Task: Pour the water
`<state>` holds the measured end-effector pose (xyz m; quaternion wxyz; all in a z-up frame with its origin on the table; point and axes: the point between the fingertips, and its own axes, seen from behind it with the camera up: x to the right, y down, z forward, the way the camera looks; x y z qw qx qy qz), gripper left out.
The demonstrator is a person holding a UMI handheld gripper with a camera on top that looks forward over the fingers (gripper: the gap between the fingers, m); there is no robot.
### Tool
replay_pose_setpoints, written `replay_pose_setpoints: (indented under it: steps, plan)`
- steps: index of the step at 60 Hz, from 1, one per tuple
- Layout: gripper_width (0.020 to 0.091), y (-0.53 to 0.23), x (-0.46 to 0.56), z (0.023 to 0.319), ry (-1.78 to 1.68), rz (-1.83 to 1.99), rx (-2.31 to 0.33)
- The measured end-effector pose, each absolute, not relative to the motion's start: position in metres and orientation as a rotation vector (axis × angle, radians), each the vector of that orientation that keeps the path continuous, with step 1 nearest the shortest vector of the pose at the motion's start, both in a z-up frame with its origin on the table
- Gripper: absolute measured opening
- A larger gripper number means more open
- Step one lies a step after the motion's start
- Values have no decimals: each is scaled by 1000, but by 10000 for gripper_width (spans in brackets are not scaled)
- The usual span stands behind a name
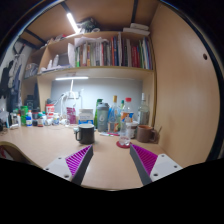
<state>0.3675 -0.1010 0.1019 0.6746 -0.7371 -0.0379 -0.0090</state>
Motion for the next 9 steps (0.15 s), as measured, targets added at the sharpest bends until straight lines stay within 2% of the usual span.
replay_pose_setpoints:
  steps: [9]
  plan:
    - [843, -154, 338, 97, -43, 84, -1649]
